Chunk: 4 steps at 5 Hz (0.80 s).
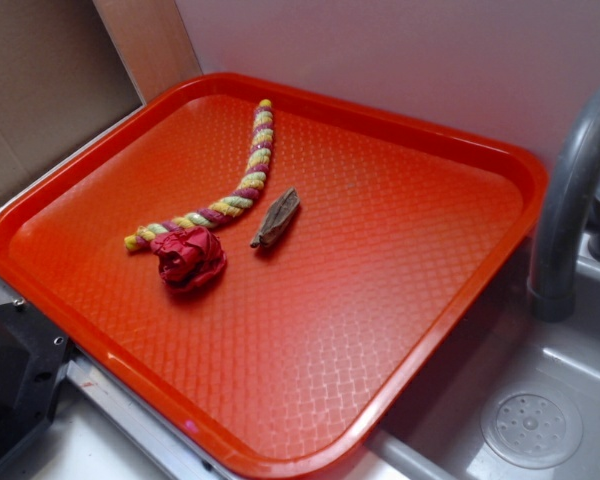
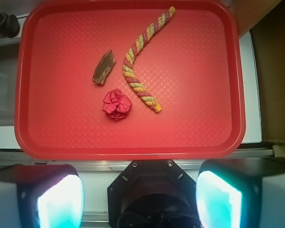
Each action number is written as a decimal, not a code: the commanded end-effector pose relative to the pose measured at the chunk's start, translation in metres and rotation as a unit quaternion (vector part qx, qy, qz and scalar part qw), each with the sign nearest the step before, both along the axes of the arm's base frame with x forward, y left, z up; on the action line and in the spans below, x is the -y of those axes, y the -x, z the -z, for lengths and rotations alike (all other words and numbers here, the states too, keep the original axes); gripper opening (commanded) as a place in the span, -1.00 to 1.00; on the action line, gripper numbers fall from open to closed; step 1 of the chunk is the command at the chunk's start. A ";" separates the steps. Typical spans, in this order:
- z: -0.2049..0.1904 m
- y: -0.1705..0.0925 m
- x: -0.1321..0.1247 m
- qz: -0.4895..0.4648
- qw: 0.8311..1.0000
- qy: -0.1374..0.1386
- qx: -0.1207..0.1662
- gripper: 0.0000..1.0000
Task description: Grab the wood chip.
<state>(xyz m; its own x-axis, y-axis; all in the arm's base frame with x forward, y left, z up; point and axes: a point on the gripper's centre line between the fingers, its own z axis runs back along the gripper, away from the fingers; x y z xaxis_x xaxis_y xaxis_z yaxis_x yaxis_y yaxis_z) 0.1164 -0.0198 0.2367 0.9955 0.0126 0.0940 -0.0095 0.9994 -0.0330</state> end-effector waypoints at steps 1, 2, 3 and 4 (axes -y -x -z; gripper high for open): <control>0.000 0.000 0.000 0.000 1.000 0.000 0.000 1.00; 0.049 -0.025 0.025 -0.034 0.999 -0.029 0.011 1.00; 0.071 -0.048 0.053 -0.159 0.987 0.010 0.004 1.00; 0.106 -0.082 0.073 -0.220 0.975 0.019 0.009 1.00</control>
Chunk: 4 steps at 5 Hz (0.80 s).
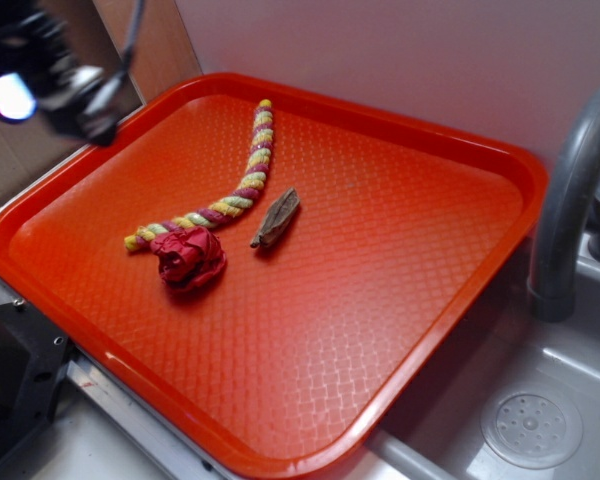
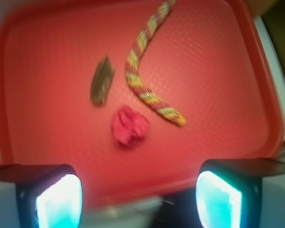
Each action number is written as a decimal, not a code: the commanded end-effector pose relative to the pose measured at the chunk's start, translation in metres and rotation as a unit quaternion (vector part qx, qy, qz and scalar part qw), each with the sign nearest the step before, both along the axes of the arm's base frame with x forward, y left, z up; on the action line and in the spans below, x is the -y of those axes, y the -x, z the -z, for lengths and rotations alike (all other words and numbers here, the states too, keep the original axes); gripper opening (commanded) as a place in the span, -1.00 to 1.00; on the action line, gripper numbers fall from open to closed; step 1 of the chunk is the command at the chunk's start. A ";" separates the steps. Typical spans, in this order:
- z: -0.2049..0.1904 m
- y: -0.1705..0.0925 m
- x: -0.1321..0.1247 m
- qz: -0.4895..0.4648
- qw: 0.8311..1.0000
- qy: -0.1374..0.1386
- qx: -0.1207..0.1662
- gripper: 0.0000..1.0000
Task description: Grab the wood chip.
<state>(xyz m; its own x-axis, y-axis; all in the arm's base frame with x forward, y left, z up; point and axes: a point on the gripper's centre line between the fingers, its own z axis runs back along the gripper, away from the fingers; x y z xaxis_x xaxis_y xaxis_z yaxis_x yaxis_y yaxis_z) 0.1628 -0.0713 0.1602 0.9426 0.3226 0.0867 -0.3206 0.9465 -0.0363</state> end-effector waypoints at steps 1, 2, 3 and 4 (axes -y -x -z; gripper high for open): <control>0.060 -0.058 0.010 -0.082 0.996 0.033 0.030 1.00; 0.081 -0.068 0.012 -0.055 0.998 0.027 0.032 1.00; 0.106 -0.070 0.009 -0.057 0.998 0.017 0.016 1.00; 0.111 -0.074 0.014 -0.032 0.999 0.032 0.025 1.00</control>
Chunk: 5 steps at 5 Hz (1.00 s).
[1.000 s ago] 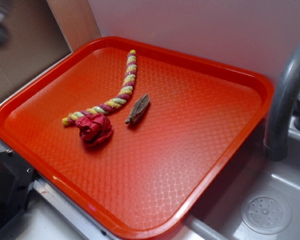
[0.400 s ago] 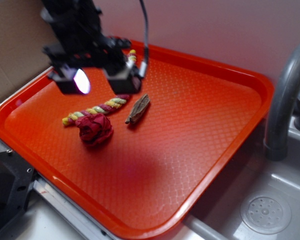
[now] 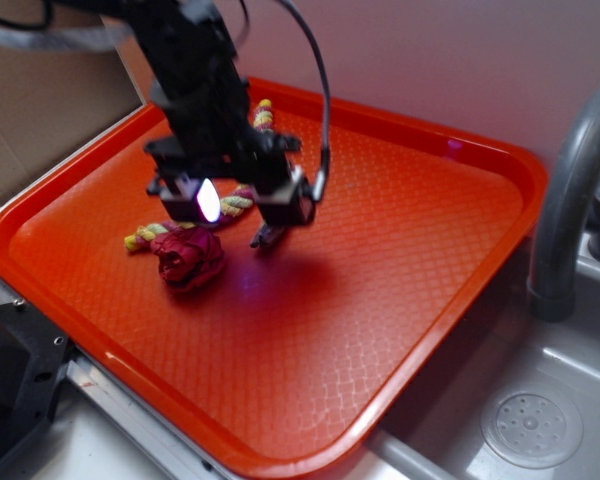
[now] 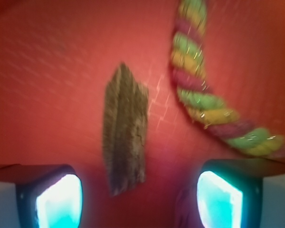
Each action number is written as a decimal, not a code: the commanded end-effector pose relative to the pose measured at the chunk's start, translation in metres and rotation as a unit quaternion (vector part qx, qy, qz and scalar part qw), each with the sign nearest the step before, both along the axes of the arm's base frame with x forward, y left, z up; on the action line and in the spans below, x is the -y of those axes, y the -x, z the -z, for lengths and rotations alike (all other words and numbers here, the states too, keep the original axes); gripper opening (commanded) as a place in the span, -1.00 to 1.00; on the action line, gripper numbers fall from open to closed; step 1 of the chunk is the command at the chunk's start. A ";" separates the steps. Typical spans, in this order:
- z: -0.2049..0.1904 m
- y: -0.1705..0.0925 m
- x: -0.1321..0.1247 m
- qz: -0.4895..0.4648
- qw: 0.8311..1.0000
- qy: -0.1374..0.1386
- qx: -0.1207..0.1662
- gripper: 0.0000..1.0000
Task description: Grab the wood chip.
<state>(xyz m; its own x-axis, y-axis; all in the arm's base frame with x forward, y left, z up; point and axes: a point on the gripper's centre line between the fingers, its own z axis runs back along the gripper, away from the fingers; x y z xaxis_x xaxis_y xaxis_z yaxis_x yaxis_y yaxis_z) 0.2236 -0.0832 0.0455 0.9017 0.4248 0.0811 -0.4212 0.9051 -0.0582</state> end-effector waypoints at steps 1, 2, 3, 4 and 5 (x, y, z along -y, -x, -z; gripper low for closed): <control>0.008 -0.018 0.004 0.028 0.999 0.032 0.016 1.00; 0.024 -0.022 0.002 0.019 1.000 0.024 -0.005 1.00; 0.030 -0.024 0.001 0.022 1.000 0.008 -0.015 0.44; 0.027 -0.027 -0.007 0.017 1.000 -0.001 -0.016 -1.00; 0.016 -0.028 -0.015 0.048 0.999 -0.009 -0.012 -1.00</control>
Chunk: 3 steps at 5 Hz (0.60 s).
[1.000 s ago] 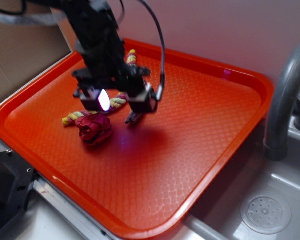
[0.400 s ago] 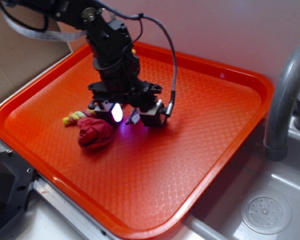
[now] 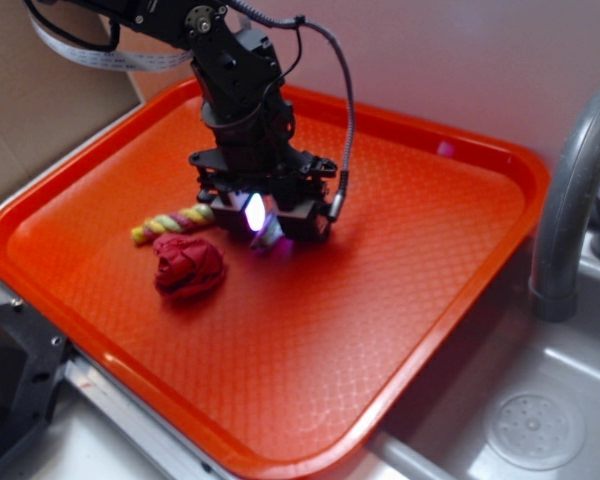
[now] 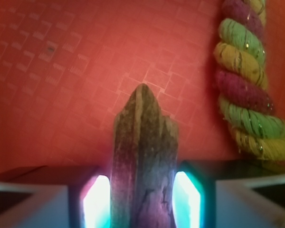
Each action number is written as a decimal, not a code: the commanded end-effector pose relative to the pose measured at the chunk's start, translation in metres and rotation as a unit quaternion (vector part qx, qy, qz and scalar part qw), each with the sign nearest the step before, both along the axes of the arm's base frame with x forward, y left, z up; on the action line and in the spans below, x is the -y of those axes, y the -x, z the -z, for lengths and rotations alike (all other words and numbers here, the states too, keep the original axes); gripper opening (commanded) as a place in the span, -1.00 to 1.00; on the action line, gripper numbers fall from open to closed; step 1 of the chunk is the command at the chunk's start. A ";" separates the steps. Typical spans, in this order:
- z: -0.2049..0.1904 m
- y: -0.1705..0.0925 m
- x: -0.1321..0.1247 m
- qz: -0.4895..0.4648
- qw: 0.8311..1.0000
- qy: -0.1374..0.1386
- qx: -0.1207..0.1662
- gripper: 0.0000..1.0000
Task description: Grab the wood chip.
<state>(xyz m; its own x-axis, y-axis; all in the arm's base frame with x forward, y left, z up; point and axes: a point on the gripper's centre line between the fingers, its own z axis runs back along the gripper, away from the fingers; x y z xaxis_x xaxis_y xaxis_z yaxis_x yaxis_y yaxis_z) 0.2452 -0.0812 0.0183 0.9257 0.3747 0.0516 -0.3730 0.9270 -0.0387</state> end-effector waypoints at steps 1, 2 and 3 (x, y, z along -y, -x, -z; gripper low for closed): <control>-0.043 -0.005 -0.029 0.071 0.997 -0.003 0.032 -1.00; -0.089 0.001 -0.046 0.100 0.994 0.008 0.048 -1.00; -0.139 0.009 -0.058 0.128 0.990 0.020 0.047 -1.00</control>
<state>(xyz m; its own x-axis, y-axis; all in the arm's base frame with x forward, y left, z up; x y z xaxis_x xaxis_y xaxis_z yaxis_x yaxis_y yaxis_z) 0.2241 -0.0259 0.1424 0.9892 0.1253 0.0766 -0.1189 0.9894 -0.0837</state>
